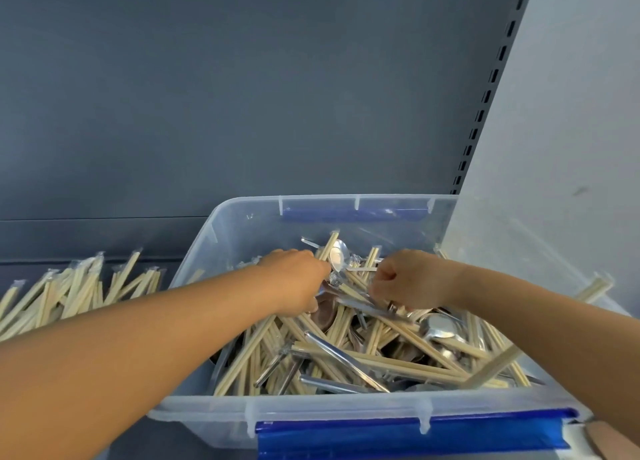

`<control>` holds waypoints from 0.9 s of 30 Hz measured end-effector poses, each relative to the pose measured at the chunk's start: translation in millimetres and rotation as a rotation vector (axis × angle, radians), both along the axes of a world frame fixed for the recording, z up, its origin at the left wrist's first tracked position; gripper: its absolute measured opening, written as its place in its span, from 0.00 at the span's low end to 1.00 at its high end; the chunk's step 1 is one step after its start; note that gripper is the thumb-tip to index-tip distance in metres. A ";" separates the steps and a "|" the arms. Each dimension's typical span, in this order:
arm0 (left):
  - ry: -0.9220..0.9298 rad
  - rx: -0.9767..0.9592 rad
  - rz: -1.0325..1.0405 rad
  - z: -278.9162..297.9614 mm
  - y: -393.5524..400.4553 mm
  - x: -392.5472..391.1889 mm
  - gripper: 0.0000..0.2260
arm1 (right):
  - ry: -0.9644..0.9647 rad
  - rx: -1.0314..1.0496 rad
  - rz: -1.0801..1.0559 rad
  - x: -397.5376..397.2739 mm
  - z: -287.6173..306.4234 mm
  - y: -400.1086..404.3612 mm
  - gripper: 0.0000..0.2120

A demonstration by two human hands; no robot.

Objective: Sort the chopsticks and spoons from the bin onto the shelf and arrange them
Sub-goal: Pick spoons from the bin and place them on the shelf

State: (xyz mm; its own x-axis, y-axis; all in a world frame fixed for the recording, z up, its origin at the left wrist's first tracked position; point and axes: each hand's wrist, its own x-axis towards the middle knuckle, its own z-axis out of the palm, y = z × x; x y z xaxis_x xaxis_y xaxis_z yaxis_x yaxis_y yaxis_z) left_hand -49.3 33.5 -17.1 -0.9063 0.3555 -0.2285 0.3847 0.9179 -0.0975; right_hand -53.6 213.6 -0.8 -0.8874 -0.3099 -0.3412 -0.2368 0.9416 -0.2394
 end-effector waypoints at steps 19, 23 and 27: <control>0.158 0.015 -0.168 6.7 6.3 -19.8 0.20 | 0.091 0.226 0.064 -41.2 -29.9 37.4 0.16; 0.306 0.032 -0.227 8.7 7.1 -25.9 0.10 | 0.153 0.206 0.052 -40.1 -29.5 34.2 0.09; 0.253 0.030 -0.214 26.2 0.3 -27.7 0.12 | 0.182 0.097 -0.014 -40.0 -21.5 34.9 0.08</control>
State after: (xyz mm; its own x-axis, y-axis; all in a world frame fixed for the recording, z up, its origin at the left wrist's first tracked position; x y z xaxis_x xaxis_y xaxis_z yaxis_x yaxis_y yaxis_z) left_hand -77.0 33.9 9.0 -0.8371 0.5470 0.0076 0.5360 0.8229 -0.1885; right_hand -93.6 248.6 -22.2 -0.9410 -0.2712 -0.2025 -0.2551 0.9615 -0.1023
